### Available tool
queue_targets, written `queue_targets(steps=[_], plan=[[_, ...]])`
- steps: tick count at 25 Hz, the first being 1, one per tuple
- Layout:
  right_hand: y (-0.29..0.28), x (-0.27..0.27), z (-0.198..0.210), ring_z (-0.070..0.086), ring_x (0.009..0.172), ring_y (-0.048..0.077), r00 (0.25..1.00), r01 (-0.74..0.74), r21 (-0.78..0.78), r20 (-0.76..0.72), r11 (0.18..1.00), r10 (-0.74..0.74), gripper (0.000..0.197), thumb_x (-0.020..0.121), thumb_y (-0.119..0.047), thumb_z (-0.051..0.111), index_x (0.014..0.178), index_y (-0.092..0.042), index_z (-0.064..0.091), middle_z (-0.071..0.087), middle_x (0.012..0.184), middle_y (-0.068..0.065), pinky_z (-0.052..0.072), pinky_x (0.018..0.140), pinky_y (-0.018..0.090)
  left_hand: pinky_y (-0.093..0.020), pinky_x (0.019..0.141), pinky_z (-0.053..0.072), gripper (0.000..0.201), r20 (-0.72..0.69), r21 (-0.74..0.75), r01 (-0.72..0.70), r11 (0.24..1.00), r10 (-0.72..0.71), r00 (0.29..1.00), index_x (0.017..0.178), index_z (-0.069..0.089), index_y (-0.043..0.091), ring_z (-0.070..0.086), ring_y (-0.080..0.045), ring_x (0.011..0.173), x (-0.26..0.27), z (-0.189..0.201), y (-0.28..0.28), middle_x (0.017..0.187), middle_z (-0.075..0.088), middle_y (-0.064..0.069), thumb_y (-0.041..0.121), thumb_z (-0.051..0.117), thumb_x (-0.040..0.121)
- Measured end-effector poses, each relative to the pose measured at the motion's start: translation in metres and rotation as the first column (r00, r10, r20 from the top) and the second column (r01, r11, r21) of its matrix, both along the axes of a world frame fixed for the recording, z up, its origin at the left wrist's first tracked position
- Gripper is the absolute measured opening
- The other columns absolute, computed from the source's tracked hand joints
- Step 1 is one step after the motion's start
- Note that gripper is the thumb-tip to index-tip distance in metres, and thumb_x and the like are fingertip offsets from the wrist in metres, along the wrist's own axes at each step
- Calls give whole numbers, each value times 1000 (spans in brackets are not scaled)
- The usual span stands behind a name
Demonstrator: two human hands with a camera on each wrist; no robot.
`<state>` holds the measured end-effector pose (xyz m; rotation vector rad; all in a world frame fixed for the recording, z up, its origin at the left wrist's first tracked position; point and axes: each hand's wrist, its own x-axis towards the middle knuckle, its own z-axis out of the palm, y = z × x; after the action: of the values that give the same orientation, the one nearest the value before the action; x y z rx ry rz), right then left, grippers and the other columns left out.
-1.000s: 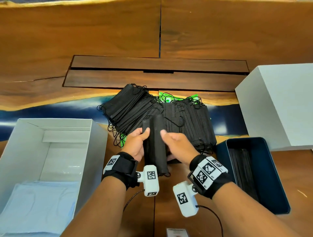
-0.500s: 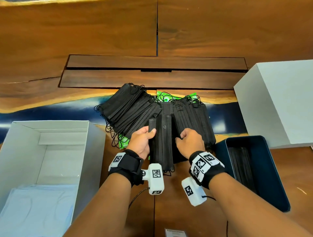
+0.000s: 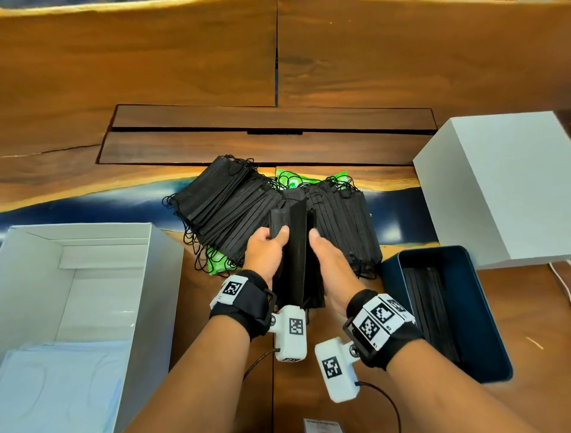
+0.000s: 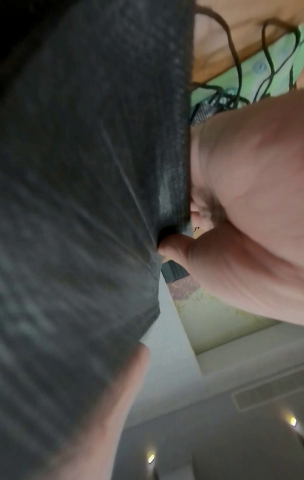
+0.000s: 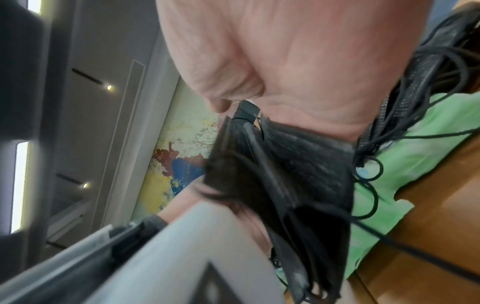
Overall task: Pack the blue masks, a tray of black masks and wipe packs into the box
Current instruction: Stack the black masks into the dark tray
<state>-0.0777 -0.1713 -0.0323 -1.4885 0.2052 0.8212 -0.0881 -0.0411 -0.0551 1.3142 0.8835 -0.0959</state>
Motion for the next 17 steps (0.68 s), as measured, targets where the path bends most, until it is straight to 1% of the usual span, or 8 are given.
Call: queue_targets(steps=[1, 2, 5, 7, 10, 13, 15, 17], plan=[[-1, 1, -2, 65, 110, 17, 1000, 1, 3, -28, 1000, -1, 57, 81, -70, 53, 113, -25, 65, 70, 113, -1, 48, 95, 39, -44, 87, 56, 24, 16, 64, 0, 998, -1, 1000, 97, 61, 4, 68, -33, 93, 0, 3, -3, 97, 70, -17, 27, 65, 91], [-2, 1, -4, 65, 111, 16, 1000, -4, -16, -15, 1000, 4, 59, 77, -71, 56, 116, -28, 64, 70, 116, -1, 49, 98, 41, -44, 89, 55, 23, 33, 104, -5, 995, 2, 999, 100, 59, 6, 68, -30, 95, 1, 5, -7, 100, 70, -14, 25, 67, 90], [-7, 6, -2, 66, 105, 19, 981, -4, -196, 189, 981, 42, 19, 88, -28, 62, 107, -29, 63, 70, 110, 0, 52, 96, 47, -43, 91, 54, 38, 19, 86, 8, 996, -10, 1000, 116, 51, 12, 67, -23, 98, 0, 11, -10, 110, 67, -8, 20, 73, 86], [-12, 11, 2, 67, 101, 21, 972, 45, -211, 234, 977, 5, 17, 92, -14, 61, 101, -27, 65, 71, 106, 3, 54, 92, 47, -42, 90, 55, 40, -14, -59, 36, 998, -37, 999, 123, 54, 9, 68, -20, 95, -1, 11, -6, 110, 69, -8, 13, 72, 87], [-17, 12, 6, 68, 100, 21, 986, -43, -151, 153, 988, 66, 11, 91, -18, 65, 99, -25, 67, 72, 105, 4, 56, 91, 43, -48, 95, 53, 24, -16, -133, 235, 963, -239, 971, 114, 68, 11, 69, -25, 100, -7, 12, -11, 108, 74, -9, 8, 65, 91], [-24, 22, 6, 68, 94, 23, 986, -12, -287, 157, 958, 59, 11, 90, -32, 66, 91, -22, 68, 72, 96, 1, 57, 85, 39, -47, 96, 52, 25, -2, -148, 230, 962, -233, 972, 114, 67, 14, 67, -26, 104, -5, 8, -13, 111, 72, -8, 2, 54, 96], [-32, 44, 1, 65, 94, 25, 957, 98, -523, 284, 846, 65, 26, 88, -43, 63, 91, -17, 63, 67, 93, 1, 53, 86, 40, -49, 96, 51, 28, -18, -192, 134, 972, -141, 990, 117, 65, 14, 65, -28, 107, -1, 2, -2, 115, 70, -9, 2, 47, 99], [-34, 64, 1, 57, 108, 26, 930, 136, -670, 341, 729, 140, 33, 86, -40, 66, 106, -16, 57, 60, 110, 5, 47, 94, 39, -55, 100, 47, 32, -24, -225, 50, 973, -57, 998, 122, 62, 12, 63, -32, 114, 2, -9, 10, 120, 68, -12, 0, 44, 99]])
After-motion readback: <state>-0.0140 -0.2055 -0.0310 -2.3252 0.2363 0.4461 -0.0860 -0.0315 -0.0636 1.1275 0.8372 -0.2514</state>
